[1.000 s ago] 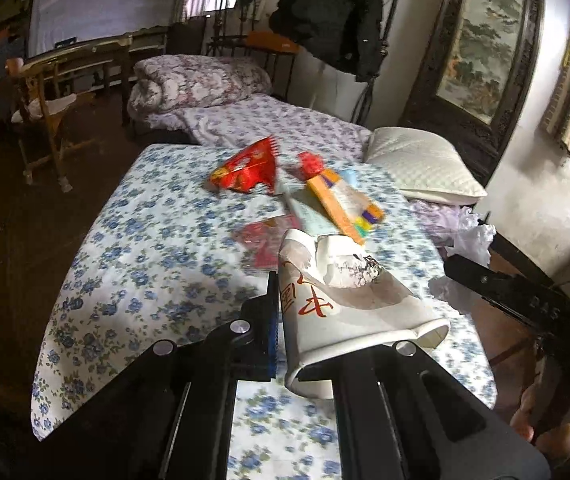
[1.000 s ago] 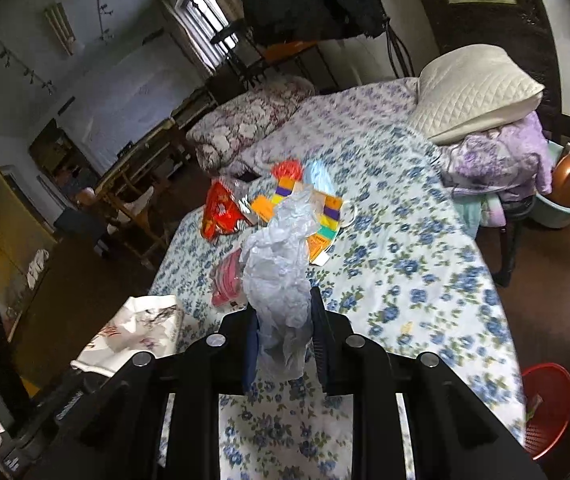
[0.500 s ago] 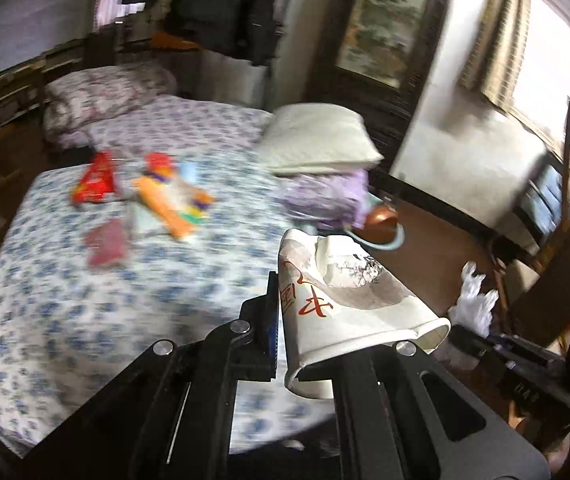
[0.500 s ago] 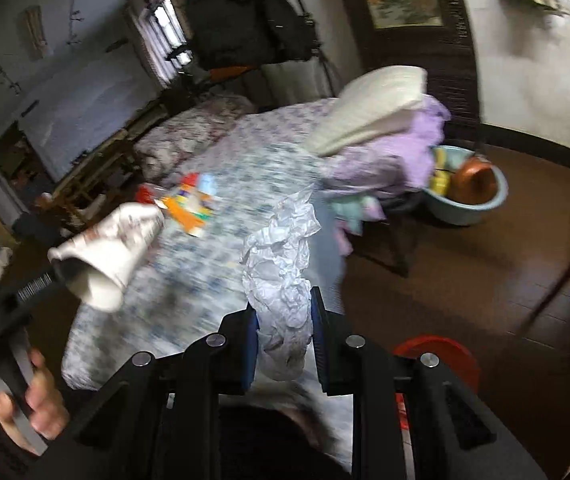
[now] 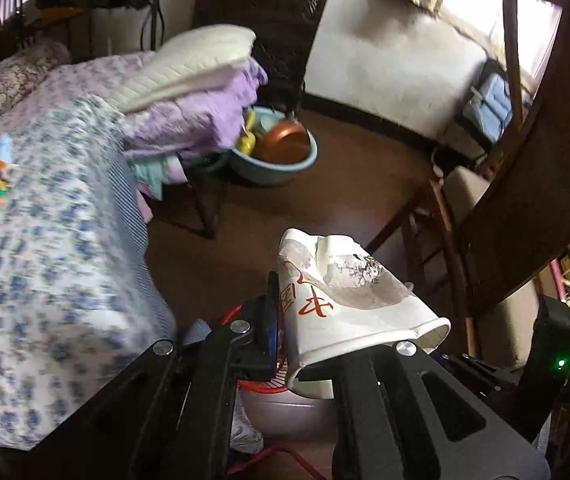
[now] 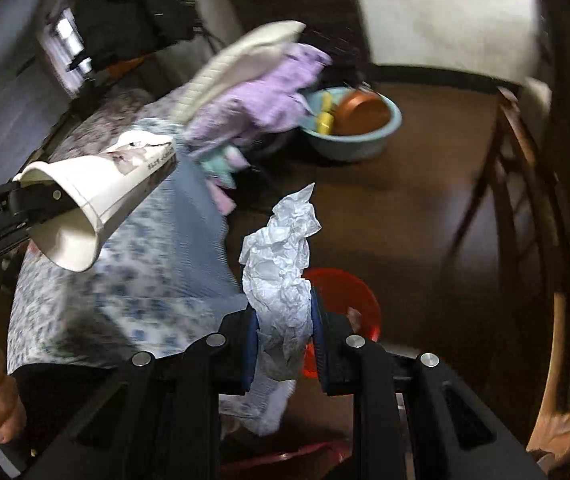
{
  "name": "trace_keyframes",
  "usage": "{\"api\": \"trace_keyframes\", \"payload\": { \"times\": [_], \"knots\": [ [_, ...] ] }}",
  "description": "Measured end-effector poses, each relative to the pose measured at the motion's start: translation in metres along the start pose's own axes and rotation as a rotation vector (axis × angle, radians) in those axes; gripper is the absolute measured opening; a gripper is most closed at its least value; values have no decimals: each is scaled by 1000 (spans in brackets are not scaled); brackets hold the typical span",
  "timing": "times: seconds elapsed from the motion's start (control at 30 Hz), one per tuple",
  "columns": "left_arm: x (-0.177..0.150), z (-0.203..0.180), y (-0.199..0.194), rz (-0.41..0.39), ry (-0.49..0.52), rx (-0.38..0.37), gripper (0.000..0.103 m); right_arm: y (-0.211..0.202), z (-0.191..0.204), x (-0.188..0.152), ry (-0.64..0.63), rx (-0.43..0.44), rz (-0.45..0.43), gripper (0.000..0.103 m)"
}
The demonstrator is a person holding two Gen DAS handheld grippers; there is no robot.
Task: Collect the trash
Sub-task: 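Lift the bag and paper cup and carry both over the red wastebasket, then open the right tool to drop the plastic bag into the wastebasket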
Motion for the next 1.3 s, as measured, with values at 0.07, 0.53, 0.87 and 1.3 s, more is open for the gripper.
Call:
{"api": "trace_keyframes", "payload": {
  "times": [0.07, 0.53, 0.87, 1.3],
  "knots": [
    [-6, -7, 18, 24, 16, 8, 6, 4, -14, -4, 22, -7, 9, 24],
    [-22, -2, 73, 124, 41, 66, 6, 128, -69, -41, 96, 20, 230, 23],
    [-27, 0, 97, 189, 35, 82, 6, 172, -58, -38, 60, 3, 282, 37],
    [-39, 1, 154, 327, 14, 150, 6, 151, -85, -50, 119, -44, 257, 62]
  ]
}}
Point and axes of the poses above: each gripper's, at about its wrist camera, not at the fingertips, and y roughly the way its jaws point, z to its left, x to its top, the point moved 2 cm from there along y, roughly the way its jaws point, and after that the axes turned 13 degrees about x, right-handed, at the moved point
